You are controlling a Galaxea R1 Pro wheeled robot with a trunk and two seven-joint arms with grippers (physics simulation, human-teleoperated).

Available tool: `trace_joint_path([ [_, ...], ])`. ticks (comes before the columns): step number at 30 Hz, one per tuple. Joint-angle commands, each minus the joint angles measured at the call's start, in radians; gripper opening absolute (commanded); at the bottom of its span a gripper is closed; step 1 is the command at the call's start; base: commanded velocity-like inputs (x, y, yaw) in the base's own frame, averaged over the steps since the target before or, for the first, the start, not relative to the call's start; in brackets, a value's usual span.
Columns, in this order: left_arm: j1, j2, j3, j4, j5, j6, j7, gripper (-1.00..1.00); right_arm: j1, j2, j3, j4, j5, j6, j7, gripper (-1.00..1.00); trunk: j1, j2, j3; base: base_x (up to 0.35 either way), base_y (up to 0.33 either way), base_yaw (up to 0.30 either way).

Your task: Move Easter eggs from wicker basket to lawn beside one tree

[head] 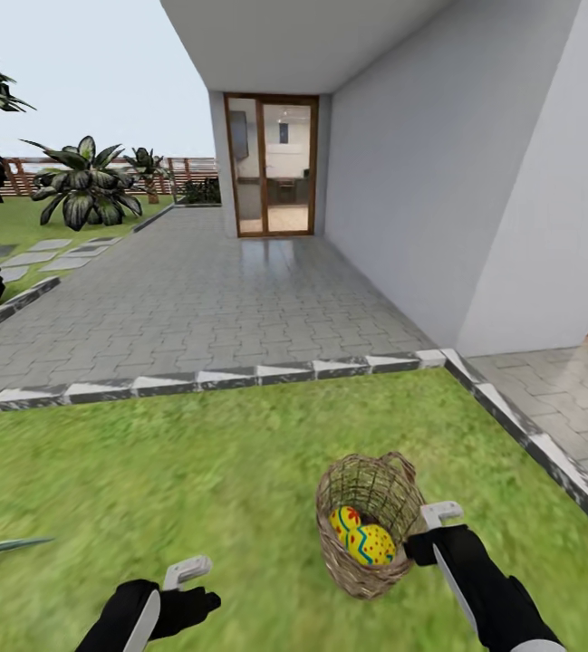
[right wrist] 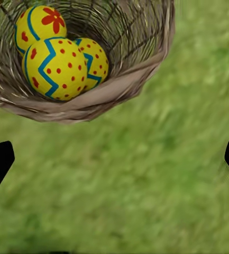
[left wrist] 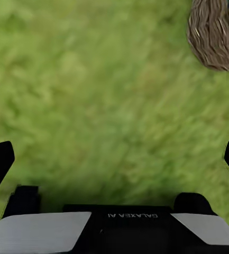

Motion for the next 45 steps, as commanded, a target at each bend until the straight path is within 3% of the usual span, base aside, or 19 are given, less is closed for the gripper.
trace_joint_path([
  [1, -0.001, -0.002, 0.006, 0.002, -0.003, 0.006, -0.005, 1.0, -0.001, -0.001, 0.01, 0.015, 0.006, 0.004, 0.0, 1.0, 0.0, 0.0, -0.001, 0.222, -0.254, 0.0],
  [17, -0.001, -0.006, 0.003, 0.009, -0.003, 0.008, -0.003, 1.0, -0.001, 0.0, 0.017, 0.045, 0.011, 0.003, -0.006, 1.0, 0.0, 0.0, -0.001, 0.183, -0.289, 0.0],
  [31, -0.001, -0.024, 0.002, -0.002, -0.003, 0.009, -0.003, 1.0, -0.001, -0.002, 0.017, 0.045, 0.012, 0.003, -0.009, 1.0, 0.0, 0.0, -0.001, 0.013, -0.21, 0.006],
  [45, -0.001, -0.034, 0.002, -0.002, -0.003, 0.008, -0.003, 1.0, -0.001, -0.001, 0.017, 0.052, 0.014, 0.003, -0.012, 1.0, 0.0, 0.0, -0.001, 0.04, -0.347, 0.273],
])
